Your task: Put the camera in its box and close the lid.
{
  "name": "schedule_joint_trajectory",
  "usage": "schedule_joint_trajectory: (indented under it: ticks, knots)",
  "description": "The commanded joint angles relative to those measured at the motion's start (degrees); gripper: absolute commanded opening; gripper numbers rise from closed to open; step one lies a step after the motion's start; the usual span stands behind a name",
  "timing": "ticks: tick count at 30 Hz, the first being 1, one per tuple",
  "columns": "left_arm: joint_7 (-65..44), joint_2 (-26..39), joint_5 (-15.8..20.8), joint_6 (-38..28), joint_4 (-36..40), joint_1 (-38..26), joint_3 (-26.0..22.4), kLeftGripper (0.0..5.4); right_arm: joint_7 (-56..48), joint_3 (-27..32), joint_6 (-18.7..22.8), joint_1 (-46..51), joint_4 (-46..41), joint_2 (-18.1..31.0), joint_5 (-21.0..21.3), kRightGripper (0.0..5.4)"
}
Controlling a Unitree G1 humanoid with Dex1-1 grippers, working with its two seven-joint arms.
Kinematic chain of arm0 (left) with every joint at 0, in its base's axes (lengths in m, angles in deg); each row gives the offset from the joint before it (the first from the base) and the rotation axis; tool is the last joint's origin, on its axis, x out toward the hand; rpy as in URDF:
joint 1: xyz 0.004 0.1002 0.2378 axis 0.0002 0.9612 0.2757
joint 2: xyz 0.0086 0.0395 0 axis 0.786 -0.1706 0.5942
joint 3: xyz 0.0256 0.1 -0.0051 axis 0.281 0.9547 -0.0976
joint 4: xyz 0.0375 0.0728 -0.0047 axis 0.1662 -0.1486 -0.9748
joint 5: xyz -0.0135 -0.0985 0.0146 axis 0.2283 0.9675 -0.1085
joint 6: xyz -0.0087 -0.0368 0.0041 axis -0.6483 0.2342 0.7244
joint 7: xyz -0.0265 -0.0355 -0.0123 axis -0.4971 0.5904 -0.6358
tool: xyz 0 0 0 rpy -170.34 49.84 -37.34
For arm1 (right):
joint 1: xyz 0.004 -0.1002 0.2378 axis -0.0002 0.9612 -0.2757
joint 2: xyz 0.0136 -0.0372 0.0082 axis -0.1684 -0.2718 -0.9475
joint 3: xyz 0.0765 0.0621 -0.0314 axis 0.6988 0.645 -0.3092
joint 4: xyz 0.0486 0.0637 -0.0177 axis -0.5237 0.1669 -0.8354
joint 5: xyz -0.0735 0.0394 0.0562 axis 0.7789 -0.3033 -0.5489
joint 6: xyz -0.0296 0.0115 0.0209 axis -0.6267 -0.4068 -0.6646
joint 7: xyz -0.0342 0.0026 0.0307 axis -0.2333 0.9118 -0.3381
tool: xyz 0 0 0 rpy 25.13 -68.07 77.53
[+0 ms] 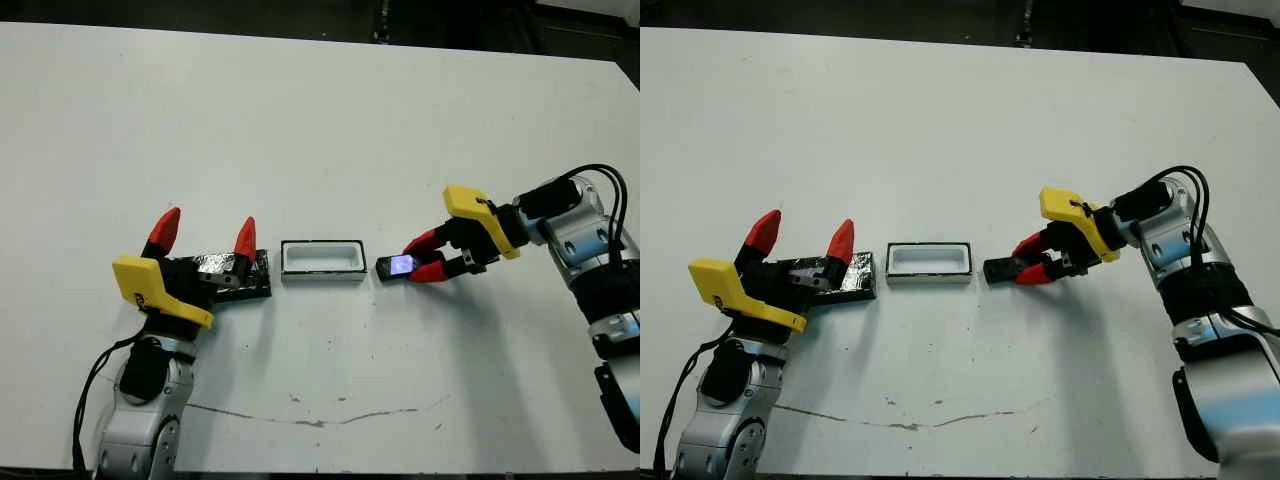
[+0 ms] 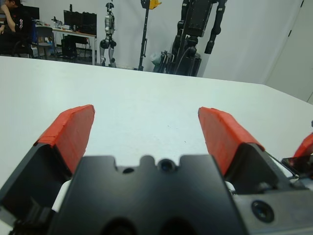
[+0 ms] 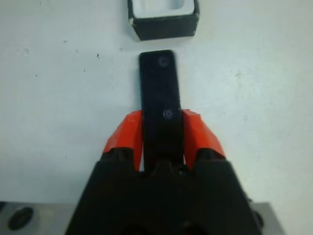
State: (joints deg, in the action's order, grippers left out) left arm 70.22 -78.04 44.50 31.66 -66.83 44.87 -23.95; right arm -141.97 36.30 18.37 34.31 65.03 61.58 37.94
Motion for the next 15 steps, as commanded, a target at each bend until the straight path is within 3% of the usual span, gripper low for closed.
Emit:
schedule_joint_trajectory:
  ticks: [1, 6, 11, 15]
  knots:
    - [0.30, 0.10, -0.20, 1.13, 0.58, 0.67, -0.02, 5.40, -0.66, 0.57, 2.74, 0.85, -2.29, 2.60, -0.08, 1.64]
    - [0.33, -0.16, 0.04, 1.03, 0.50, 0.61, -0.08, 5.40, -1.62, 1.75, 9.64, -0.14, -6.31, 5.27, -1.13, 1.64]
    - [0.36, -0.18, 0.24, 1.21, 0.61, 0.51, -0.13, 5.40, -1.28, 6.27, 9.30, -0.16, -7.27, 6.51, -5.05, 1.64]
    - [0.33, 0.09, -0.29, 0.94, 0.57, 0.44, -0.08, 5.40, -0.83, 9.36, 12.07, -0.53, -6.04, 6.15, -8.34, 1.64]
